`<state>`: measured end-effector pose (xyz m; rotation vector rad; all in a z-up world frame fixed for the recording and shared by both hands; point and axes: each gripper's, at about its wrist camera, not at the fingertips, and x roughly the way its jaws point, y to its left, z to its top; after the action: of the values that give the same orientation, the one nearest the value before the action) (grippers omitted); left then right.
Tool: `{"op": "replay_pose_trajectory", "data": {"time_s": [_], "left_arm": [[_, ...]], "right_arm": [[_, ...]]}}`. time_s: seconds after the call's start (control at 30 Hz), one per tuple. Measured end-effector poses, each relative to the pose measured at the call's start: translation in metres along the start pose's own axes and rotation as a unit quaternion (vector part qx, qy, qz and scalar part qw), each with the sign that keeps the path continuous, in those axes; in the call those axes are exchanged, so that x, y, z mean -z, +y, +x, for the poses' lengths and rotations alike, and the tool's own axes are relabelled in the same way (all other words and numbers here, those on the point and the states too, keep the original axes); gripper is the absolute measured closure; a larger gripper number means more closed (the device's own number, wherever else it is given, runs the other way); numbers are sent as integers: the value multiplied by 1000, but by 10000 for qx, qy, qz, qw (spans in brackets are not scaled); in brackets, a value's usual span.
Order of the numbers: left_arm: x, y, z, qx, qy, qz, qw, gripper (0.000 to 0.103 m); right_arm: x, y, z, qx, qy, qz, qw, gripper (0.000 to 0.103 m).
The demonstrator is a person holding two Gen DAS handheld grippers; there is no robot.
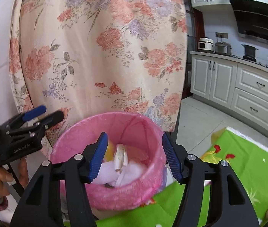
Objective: Collect trash
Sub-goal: 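Move both tools back over the table toward the wrapped items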
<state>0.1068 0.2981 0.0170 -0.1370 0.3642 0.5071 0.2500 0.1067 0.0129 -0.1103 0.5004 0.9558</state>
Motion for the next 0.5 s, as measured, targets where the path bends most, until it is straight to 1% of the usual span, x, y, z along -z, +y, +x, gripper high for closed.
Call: {"op": "replay_pose_trajectory", "data": {"time_s": [0.03,0.2,0.3,0.4,0.5], "left_arm": [[4,-1,-5,11,29,-72,10000,7],[23,-9,-30,114,202,-194,9995,5],[34,-21,-42,260,309,-128,9991,5],[43,-41,-55,422,350,42,9985,5],[49,-57,-62,593,389,91,9974,5]], "right_arm": [[3,-2,-8,41,-19,47,10000,45],[26,-11,-49,203,-84,312,9993,45],[42,-17,-76,340,-122,448,9983,45],[58,-25,-104,544,-162,556,9968,45],[72,-35,-128,745,-191,696,9946,45]]}}
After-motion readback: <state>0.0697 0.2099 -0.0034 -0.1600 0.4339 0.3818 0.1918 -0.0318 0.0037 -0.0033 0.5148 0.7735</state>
